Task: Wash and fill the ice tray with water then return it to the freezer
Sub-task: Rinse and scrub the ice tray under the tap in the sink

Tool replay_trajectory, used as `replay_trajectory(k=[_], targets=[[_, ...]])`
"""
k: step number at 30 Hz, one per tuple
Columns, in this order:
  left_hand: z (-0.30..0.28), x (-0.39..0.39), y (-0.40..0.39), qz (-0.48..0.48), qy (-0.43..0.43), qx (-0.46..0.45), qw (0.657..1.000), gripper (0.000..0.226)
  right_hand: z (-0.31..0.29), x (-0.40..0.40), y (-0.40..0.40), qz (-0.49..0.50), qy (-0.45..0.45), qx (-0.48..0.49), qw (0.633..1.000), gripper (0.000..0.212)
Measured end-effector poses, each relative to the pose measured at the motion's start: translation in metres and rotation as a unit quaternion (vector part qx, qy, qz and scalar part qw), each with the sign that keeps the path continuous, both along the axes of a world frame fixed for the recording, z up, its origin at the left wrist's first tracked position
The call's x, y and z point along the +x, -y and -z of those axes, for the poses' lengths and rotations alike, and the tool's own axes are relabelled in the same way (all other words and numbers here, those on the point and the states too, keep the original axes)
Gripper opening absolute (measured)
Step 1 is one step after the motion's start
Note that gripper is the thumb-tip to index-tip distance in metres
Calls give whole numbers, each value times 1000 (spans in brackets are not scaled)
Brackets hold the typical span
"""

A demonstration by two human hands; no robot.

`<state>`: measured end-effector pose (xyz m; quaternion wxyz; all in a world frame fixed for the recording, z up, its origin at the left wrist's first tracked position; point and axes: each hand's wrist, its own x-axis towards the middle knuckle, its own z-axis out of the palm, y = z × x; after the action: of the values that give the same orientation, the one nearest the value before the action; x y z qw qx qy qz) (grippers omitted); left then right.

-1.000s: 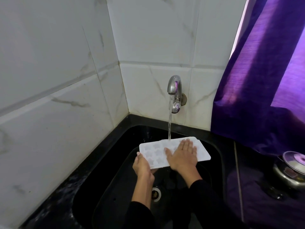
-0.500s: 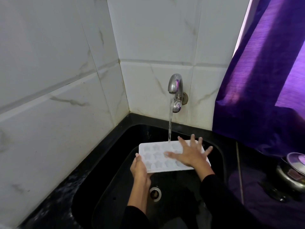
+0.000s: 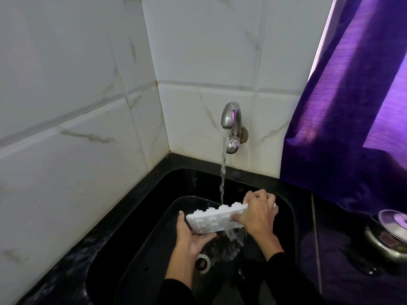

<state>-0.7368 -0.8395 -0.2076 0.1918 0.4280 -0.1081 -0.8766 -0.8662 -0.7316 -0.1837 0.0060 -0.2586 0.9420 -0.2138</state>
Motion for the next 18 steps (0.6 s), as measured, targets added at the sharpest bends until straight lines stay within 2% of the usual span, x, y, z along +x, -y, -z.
replay_trajectory(k=[2, 4, 7, 9, 10, 12, 15, 18], targets=[[-4, -3, 4, -13, -28, 25, 999, 50, 14, 4, -7, -21, -24, -53, 998, 46], [-3, -9, 8, -34, -16, 9, 999, 41, 23, 7, -15, -24, -17, -91, 995, 40], [0, -14, 6, -55, 7, -37, 998, 38, 20, 14, -18, -10, 47, -47, 998, 24], [-1, -15, 2, -66, 3, -65, 996, 36, 11, 21, -13, 2, 77, -31, 997, 31], [-1, -16, 1, -66, -6, -78, 995, 34, 7, 25, -9, -4, 61, -20, 998, 33], [-1, -19, -4, -67, -12, -92, 993, 32, -1, 35, 4, -64, 5, -11, 998, 37], [0, -23, -13, -57, -23, -106, 992, 36, -12, 54, 26, -220, 27, -59, 973, 47], [-4, -21, -22, -34, -52, -99, 993, 37, -7, 59, 40, -302, 43, 33, 952, 56]])
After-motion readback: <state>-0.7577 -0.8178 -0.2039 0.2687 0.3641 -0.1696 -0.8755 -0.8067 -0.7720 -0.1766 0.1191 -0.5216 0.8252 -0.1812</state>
